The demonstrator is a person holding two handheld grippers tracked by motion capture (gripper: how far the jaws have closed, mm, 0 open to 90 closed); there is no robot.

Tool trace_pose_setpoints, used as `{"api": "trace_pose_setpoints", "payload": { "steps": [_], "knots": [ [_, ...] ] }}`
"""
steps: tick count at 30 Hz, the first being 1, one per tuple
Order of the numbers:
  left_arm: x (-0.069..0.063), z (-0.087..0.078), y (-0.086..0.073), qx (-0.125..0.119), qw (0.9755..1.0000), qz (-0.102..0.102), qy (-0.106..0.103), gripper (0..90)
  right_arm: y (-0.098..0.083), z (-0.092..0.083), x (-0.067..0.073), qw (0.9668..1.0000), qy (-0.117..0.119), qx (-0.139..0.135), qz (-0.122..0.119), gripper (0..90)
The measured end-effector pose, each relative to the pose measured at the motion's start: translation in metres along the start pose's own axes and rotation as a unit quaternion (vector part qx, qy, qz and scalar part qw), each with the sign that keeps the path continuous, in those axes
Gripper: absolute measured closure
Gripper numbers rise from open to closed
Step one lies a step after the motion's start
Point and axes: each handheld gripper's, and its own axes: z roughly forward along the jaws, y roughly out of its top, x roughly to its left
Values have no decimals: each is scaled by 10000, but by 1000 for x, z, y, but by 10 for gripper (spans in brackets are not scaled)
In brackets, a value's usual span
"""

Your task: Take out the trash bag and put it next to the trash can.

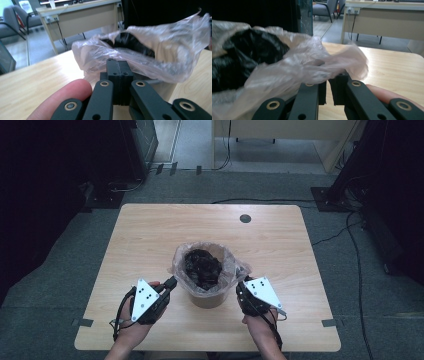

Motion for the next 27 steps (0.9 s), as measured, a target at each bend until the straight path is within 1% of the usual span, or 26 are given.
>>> {"api": "trace_pose_setpoints", "payload": {
  "steps": [2,4,6,8,10,11,12,14,15,16,17,18,19,20,21,23,24,25,27],
  "knots": [
    [-1,3,7,-38,10000,78,17,900,7,1,1,10000,46,-65,-19,855],
    [-1,7,17,-81,9999,78,22,900,16,3,2,9998,136,-146,-24,858],
    [-1,13,29,-128,9998,137,4,900,29,4,5,9991,276,-281,-121,859],
    [-3,19,42,-186,9996,176,-75,900,43,7,10,9982,402,-374,-220,861],
    [-6,25,54,-243,9994,194,-177,900,57,9,17,9966,572,-489,-343,862],
    [-6,25,54,-243,9994,194,-177,900,64,9,20,9957,635,-558,-378,862],
    [-10,30,64,-316,9988,215,-293,900,70,10,22,9947,705,-631,-391,863],
    [-13,32,70,-368,9982,155,-445,900,79,9,25,9941,691,-789,-274,864],
    [-15,34,70,-339,9982,175,-466,900,81,9,24,9940,709,-815,-176,861],
    [-16,36,68,-256,9985,238,-431,900,82,9,24,9939,743,-808,-132,844],
    [-16,39,65,-147,9987,285,-398,900,80,8,23,9940,773,-764,-112,801],
    [-16,42,61,-38,9988,255,-418,880,77,8,21,9941,837,-687,-118,746],
    [-14,44,58,62,9986,237,-461,847,74,8,18,9939,930,-575,-129,717],
    [-14,46,54,101,9988,229,-431,810,69,8,15,9940,976,-461,-153,708],
    [-13,46,51,141,9988,225,-417,791,64,7,12,9942,1004,-355,-170,693],
    [-11,46,48,163,9985,187,-481,741,55,3,4,9937,1085,-210,-197,681],
    [-11,45,48,168,9985,211,-477,705,52,0,0,9934,1122,-155,-173,673],
    [-11,45,48,144,9985,206,-476,690,48,-2,-5,9930,1164,-104,-142,666],
    [-10,46,50,107,9986,163,-495,668,43,-8,-12,9913,1315,-48,19,651]
  ]
}}
